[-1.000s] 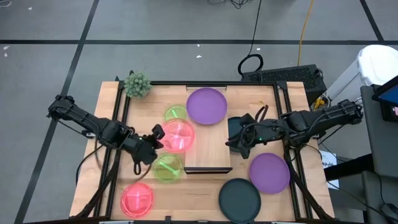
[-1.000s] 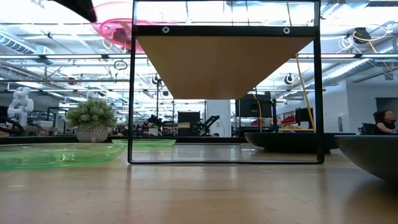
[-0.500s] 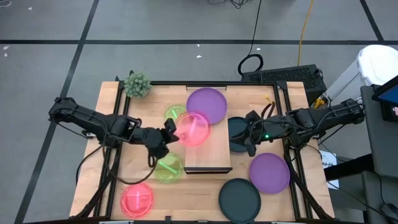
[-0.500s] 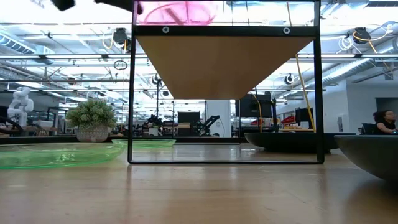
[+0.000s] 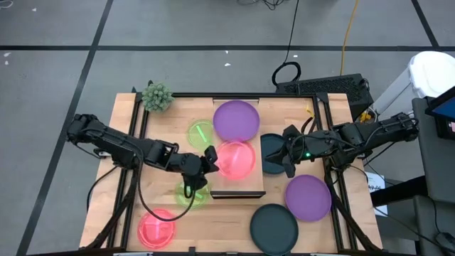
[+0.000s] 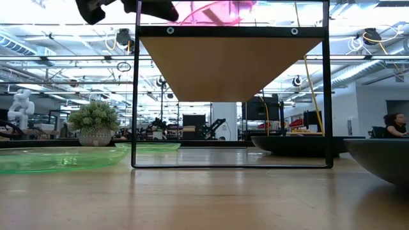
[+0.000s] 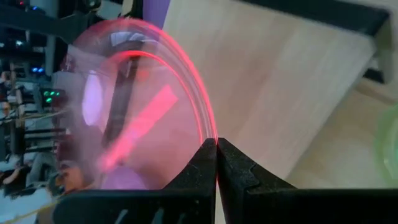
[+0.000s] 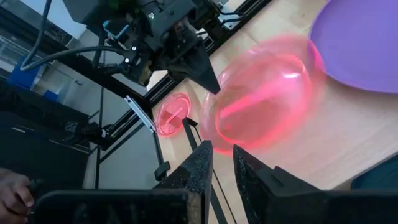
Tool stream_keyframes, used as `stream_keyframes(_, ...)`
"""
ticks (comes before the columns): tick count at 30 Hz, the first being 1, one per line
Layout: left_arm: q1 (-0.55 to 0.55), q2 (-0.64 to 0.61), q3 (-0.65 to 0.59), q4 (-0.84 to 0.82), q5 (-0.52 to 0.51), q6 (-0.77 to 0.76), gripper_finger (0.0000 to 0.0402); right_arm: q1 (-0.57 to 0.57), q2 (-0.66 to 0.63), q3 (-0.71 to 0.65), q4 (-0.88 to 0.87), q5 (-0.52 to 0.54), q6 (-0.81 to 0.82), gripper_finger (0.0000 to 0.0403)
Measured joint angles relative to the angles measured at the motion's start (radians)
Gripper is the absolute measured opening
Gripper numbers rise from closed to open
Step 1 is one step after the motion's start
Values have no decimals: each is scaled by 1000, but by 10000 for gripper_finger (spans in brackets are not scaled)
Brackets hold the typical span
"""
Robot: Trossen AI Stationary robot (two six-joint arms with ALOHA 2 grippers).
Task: Place and stack plates onto a shelf
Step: Put the top pink plate on the shelf
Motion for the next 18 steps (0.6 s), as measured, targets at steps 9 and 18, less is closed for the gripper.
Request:
stream_keyframes(9, 0, 14, -1, 12, 68, -9, 3, 0, 0, 0, -11, 1, -1, 49)
stream_keyframes(18, 22, 31, -9, 5, 114, -46, 3, 0, 0, 0, -14, 29, -8, 49)
